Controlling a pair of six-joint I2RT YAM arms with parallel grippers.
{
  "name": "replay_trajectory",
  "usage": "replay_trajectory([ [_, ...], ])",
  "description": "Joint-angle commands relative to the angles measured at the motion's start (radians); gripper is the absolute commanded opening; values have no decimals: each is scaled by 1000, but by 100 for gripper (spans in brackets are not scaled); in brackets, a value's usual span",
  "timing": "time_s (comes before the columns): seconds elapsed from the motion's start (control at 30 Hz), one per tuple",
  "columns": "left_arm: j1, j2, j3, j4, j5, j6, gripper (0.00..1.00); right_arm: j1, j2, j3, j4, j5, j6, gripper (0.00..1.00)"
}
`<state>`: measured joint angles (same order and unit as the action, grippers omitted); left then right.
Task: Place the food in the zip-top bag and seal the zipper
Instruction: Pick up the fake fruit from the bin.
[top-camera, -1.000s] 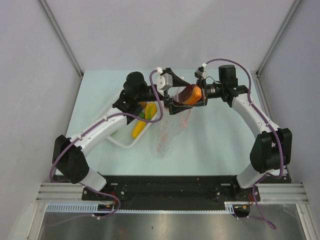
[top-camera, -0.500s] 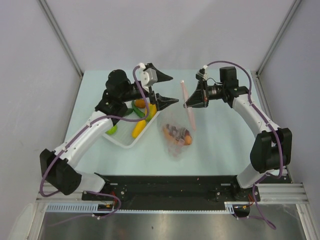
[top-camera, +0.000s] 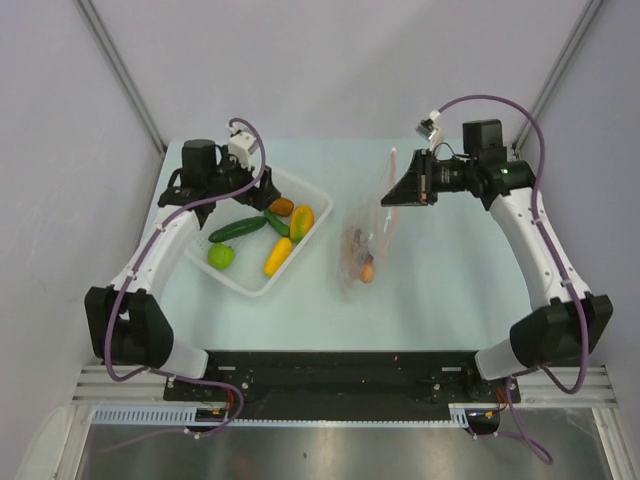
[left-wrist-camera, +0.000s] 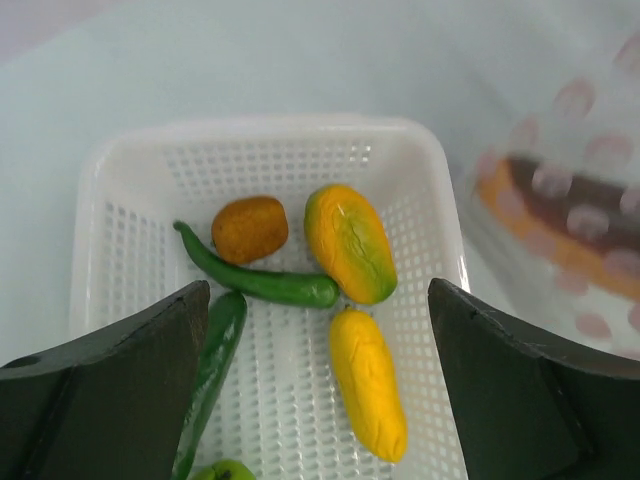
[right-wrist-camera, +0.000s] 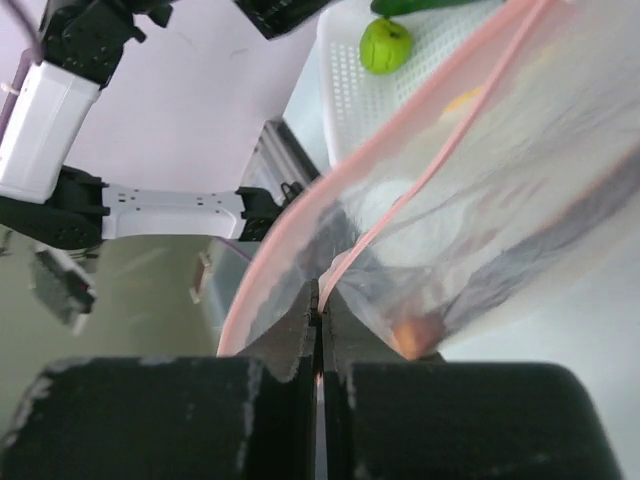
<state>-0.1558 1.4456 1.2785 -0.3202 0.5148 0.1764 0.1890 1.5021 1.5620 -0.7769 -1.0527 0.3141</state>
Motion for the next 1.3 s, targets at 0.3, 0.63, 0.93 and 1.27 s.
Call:
replay_trajectory([
  [0.3,1,64,35,-16,-90,-49,94,-39,-161,182,-271,390,-202,0],
  [0.63,1,98,30,-189,-93,-26,91,176,110,153,-112,428,-164,0],
  [0.93,-53,131,-137,-243,-145,0,86,253,175,56,39,517,-216,0],
  [1.27,-100,272,-154,-221,-159,-54,77,273,211,122,-19,496,-172,0],
])
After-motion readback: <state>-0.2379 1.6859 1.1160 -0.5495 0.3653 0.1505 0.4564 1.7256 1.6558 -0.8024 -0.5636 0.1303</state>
